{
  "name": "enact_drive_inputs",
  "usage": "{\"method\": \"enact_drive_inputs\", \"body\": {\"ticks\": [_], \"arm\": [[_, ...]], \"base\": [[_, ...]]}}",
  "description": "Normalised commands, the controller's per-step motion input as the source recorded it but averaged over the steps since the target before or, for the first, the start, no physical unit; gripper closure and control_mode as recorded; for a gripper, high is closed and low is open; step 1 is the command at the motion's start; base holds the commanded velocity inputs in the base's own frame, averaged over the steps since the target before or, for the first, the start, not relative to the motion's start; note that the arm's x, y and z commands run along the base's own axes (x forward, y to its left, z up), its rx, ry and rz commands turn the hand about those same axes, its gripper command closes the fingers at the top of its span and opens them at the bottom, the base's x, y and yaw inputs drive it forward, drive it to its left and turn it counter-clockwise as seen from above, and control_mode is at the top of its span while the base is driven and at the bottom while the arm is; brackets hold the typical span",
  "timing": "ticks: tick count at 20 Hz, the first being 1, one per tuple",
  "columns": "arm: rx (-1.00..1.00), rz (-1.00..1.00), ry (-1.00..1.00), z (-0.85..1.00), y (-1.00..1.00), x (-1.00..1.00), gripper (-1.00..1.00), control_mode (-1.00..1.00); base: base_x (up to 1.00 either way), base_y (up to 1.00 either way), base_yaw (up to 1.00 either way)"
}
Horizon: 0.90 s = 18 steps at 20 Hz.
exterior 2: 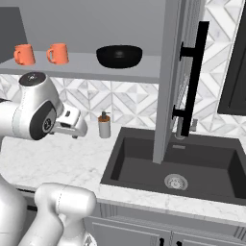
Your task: Gather all objects into one cabinet and sort the glasses and bowls to opposite sides.
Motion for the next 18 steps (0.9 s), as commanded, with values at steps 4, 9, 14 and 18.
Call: {"method": "enact_drive_inputs", "body": {"ticks": [4,9,14,18], "arm": [[0.03,-0.08,0.0,0.0,-0.06,-0.04,-1.0,-1.0],[0.0,0.0,-0.01,0.0,0.0,-0.14,-1.0,1.0],[0.0,0.0,0.0,0.0,0.0,0.0,-1.0,1.0],[0.0,0.0,0.0,0.0,0.0,0.0,-1.0,1.0]], "base": [[0.0,0.0,0.0],[-0.18,0.0,0.0],[-0.82,-0.05,0.0],[-0.88,-0.05,0.02]]}}
